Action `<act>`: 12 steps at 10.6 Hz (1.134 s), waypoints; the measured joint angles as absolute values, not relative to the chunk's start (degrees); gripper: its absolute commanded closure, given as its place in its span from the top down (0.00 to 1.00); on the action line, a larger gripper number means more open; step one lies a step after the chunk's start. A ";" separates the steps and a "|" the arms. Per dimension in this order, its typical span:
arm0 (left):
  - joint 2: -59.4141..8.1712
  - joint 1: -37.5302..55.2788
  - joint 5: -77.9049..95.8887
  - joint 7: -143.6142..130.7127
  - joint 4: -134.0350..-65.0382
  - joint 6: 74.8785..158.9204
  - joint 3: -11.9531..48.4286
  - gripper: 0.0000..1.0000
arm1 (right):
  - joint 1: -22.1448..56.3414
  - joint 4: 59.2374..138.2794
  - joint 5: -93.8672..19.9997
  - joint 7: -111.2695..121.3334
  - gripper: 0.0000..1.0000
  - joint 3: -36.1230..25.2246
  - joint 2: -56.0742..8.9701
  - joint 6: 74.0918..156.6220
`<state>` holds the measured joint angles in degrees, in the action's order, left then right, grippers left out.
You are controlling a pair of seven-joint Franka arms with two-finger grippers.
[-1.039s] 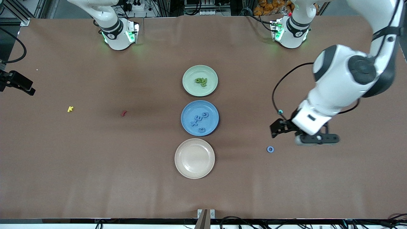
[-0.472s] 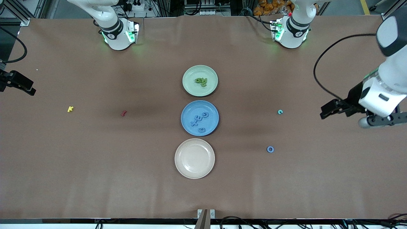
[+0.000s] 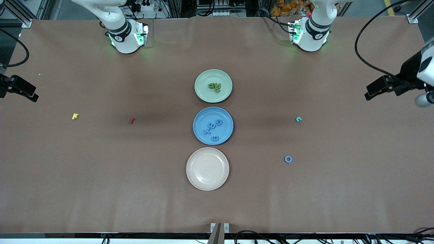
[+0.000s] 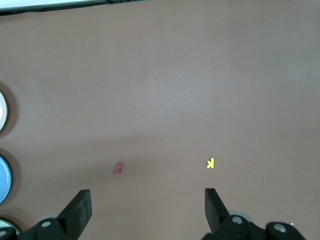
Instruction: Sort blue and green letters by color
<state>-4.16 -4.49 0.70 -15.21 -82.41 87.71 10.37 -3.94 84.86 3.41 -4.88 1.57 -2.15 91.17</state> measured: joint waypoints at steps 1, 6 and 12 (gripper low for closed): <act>-3.32 -4.44 0.67 -15.21 -82.42 86.92 10.38 1.00 | -3.83 84.86 3.29 -4.88 1.00 1.59 -2.15 91.17; -2.39 -4.38 -1.26 -7.23 -82.51 86.77 9.13 1.00 | -2.95 84.84 2.59 -4.88 1.00 1.62 -2.15 91.09; -4.14 -3.04 -4.48 -5.59 -82.99 86.77 8.74 1.00 | -2.58 84.84 2.40 -4.92 1.00 1.61 -2.24 91.02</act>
